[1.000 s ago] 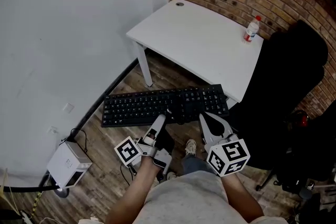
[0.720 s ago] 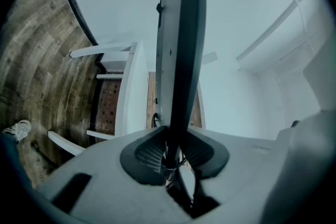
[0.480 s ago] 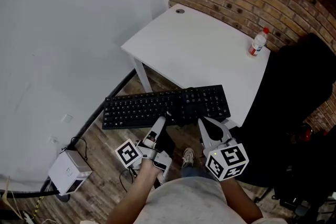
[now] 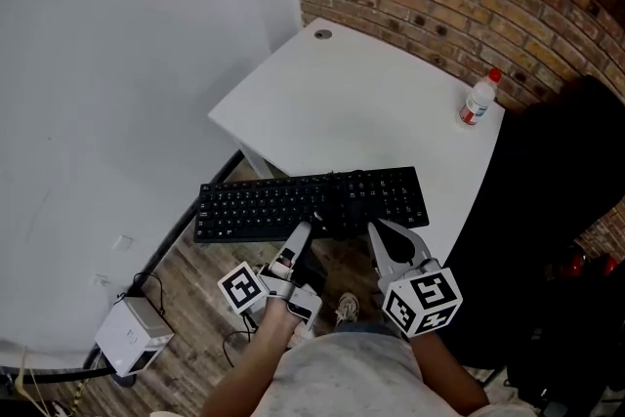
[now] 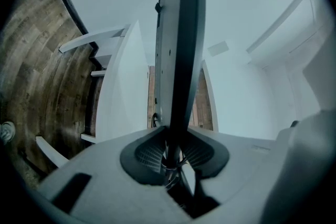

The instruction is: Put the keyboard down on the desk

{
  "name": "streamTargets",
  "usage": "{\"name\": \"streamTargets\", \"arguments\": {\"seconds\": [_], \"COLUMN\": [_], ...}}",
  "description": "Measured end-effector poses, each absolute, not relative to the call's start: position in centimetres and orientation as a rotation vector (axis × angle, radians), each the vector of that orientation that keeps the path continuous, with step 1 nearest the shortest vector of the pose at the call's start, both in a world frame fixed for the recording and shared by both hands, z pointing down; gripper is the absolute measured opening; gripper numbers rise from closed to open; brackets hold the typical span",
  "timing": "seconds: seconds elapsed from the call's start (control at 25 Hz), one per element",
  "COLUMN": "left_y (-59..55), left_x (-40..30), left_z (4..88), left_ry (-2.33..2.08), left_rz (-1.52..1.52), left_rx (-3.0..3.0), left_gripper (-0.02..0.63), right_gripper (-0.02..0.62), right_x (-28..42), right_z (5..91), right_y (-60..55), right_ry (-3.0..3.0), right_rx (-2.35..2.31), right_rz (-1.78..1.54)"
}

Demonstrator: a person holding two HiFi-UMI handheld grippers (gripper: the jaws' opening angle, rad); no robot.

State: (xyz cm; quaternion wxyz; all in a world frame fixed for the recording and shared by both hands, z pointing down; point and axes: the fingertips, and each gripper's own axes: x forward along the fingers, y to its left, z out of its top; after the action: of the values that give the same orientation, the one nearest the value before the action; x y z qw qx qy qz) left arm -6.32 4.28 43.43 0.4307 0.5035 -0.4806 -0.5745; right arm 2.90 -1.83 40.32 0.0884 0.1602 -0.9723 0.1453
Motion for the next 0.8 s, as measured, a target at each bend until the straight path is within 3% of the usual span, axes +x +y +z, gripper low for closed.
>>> {"name": "streamTargets", "arguments": {"seconds": [0.8], "left_y": [-4.5], "left_x": [-7.6], "left_z": [43.6], "left_ry": [-1.171], "left_rz": [-1.371], "left_rx": [1.296], "left_gripper": [0.083], "right_gripper": [0.009], "right_x": [1.0], "right_z": [40.0], "right_y": [-10.1], "right_ry": [-2.919], "right_rx": [0.519], "right_rz": [0.448]}}
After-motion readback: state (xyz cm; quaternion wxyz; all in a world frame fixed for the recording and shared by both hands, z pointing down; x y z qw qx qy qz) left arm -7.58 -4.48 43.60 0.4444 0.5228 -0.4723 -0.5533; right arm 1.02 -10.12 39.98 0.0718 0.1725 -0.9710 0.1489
